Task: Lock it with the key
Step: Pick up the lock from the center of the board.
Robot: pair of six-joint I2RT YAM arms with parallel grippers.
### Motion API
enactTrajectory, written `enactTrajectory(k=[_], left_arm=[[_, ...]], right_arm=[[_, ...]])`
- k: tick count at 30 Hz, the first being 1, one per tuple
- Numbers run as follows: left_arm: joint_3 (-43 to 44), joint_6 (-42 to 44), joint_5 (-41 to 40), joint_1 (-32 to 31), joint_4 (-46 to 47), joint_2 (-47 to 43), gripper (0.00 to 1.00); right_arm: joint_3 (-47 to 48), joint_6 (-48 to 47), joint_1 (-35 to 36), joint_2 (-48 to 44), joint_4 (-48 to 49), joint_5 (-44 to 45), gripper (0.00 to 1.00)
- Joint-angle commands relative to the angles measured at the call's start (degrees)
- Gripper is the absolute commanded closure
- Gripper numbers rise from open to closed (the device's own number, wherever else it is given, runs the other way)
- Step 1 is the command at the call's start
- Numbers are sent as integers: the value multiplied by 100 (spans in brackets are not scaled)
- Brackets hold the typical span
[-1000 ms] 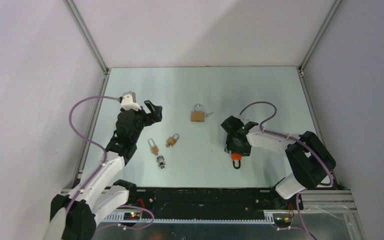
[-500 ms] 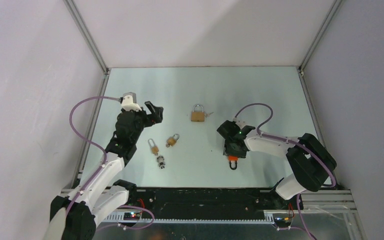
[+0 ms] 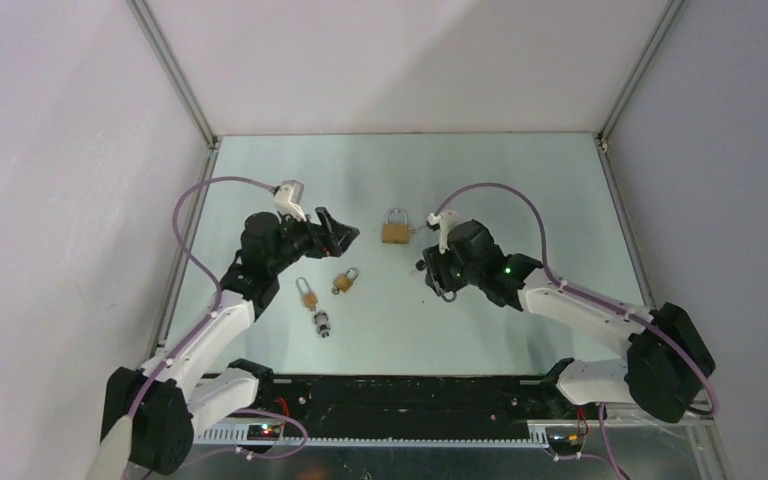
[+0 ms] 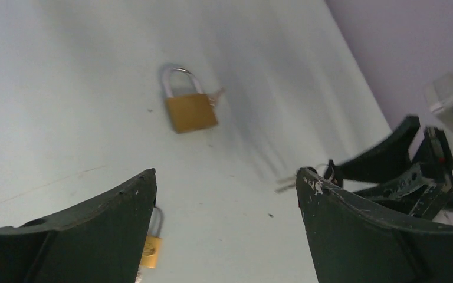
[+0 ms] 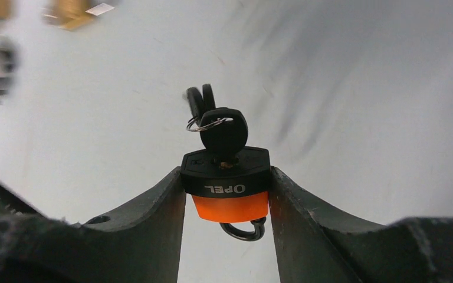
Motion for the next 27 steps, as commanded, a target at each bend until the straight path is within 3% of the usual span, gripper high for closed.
enactTrajectory(k=[1, 6, 12, 17, 27], left_arm=[[505, -118, 1091, -191, 100, 75, 8], [1086, -262, 1360, -294, 100, 225, 7], [1607, -339, 2333, -604, 100, 883, 11], [1802, -509, 2858, -832, 100, 1636, 17], [2160, -551, 3413, -1178, 100, 2387, 19]], right_arm=[[327, -1673, -54, -455, 1121, -1345, 98], [607, -2443, -111, -526, 1174, -2352, 99], [842, -3011, -111, -458, 1320, -2765, 100], [921, -3375, -113, -389, 1554, -2585, 100], [1008, -3850, -83, -152, 1880, -2321, 100]])
